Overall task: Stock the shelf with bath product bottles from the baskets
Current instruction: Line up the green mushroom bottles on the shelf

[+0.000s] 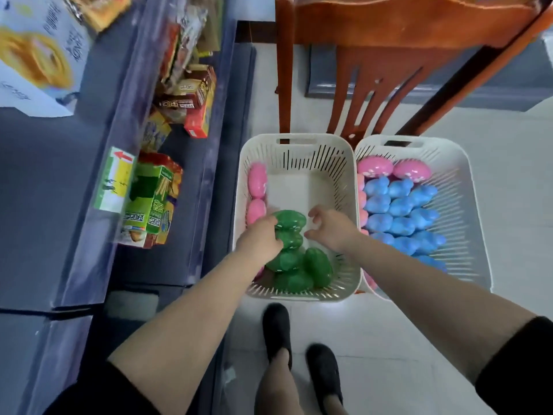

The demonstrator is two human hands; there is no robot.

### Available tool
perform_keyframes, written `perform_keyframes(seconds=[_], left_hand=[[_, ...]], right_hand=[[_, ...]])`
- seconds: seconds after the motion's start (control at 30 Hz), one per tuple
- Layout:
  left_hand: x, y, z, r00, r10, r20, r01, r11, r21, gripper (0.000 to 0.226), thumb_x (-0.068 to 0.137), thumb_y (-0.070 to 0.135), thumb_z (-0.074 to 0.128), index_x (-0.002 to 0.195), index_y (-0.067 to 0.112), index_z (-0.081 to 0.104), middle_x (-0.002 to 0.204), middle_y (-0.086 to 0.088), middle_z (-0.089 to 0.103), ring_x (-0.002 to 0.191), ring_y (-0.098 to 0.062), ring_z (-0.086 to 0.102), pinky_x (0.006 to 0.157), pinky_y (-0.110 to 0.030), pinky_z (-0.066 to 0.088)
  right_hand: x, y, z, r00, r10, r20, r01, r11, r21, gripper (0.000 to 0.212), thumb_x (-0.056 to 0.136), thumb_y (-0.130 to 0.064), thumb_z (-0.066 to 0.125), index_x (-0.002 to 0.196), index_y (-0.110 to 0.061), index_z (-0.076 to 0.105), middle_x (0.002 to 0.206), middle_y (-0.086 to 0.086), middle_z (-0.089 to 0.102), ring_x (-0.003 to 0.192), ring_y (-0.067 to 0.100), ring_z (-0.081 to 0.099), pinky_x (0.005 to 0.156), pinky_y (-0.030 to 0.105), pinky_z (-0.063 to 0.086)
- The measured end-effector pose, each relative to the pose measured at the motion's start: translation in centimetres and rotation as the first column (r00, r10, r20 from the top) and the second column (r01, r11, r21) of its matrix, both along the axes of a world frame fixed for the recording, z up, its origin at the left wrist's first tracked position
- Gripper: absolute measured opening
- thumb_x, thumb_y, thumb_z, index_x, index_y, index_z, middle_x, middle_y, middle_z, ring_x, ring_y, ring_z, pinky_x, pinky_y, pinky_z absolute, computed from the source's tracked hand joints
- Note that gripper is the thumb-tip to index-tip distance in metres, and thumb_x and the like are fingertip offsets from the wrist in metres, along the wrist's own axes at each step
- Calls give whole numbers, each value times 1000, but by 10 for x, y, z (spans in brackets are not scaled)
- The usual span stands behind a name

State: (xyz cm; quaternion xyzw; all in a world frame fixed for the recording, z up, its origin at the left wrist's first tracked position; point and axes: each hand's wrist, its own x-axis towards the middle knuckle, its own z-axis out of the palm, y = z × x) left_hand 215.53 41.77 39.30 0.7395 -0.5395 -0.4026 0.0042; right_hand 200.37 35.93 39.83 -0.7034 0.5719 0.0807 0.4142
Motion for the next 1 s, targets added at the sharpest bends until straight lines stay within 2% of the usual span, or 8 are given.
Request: perform_keyframes(seconds=[0.1, 0.23, 0.37, 0.5, 0.67, 0.77, 0.9, 1.0], left_hand=[[0, -12, -31, 1000, 0, -11, 1, 1000, 30, 57, 90, 15, 55, 143, 16, 33, 132, -6, 51, 107, -24, 57, 82, -31, 47], [1, -31, -68, 995, 77, -61, -76, 997, 13, 45, 84, 9, 57, 127, 14, 48, 111, -5, 59, 94, -23, 61, 85, -39, 53], [1, -45, -103, 998, 53, -21, -53, 999, 2, 35, 78, 10, 60, 113, 17, 57, 99, 0, 61, 90, -20, 62, 82, -38, 54], [-6, -54, -122, 997, 48, 65, -49, 998, 25, 34, 81, 7, 59, 114, 10, 53, 105, -5, 56, 93, -22, 58, 82, -38, 52], [-14, -61, -130, 990, 120, 76, -123, 992, 40, 40, 82, 2, 58, 120, 11, 45, 113, -9, 52, 98, -25, 57, 81, -36, 51], [-13, -59, -127, 981, 195, 10, -195, 981, -5, 44, 82, 3, 61, 123, 11, 46, 113, -6, 53, 103, -23, 56, 85, -33, 49], [-3, -55, -99, 918, 338, -207, -357, 932, -59, 54, 77, -1, 69, 126, 10, 50, 108, 5, 50, 101, -10, 50, 81, -14, 38], [5, -53, -66, 876, 349, -332, -391, 918, -68, 57, 74, -3, 72, 126, 12, 51, 113, 5, 53, 105, -10, 52, 82, -11, 39]], right_hand=[[3, -4, -40, 995, -104, 14, 102, 993, 64, 52, 85, -22, 65, 131, -7, 44, 125, 11, 55, 110, 26, 54, 80, 23, 36], [9, -11, -84, 964, -263, 50, 257, 961, 103, 64, 82, -17, 68, 138, -11, 37, 136, 11, 46, 112, 26, 53, 84, 27, 40], [16, -20, -113, 927, -359, 111, 339, 926, 164, 70, 80, -12, 67, 141, -15, 33, 140, 8, 41, 119, 25, 48, 83, 24, 37], [22, -26, -132, 915, -374, 153, 330, 910, 250, 65, 77, 2, 63, 137, -13, 41, 133, 11, 47, 110, 22, 50, 83, 22, 40], [25, -28, -145, 887, -410, 214, 352, 899, 261, 59, 73, 5, 65, 127, -12, 50, 112, 5, 56, 92, 15, 49, 63, 12, 38], [23, -29, -140, 881, -400, 252, 342, 908, 243, 62, 71, 0, 74, 127, -10, 50, 109, 3, 55, 95, 13, 49, 70, 9, 34], [17, -33, -113, 890, -344, 299, 309, 938, 159, 66, 68, -6, 80, 127, -9, 51, 114, 4, 58, 99, 14, 51, 83, 19, 37], [10, -36, -78, 903, -284, 322, 271, 959, 86, 67, 68, -13, 82, 127, -11, 51, 111, 1, 59, 99, 13, 51, 85, 20, 38]])
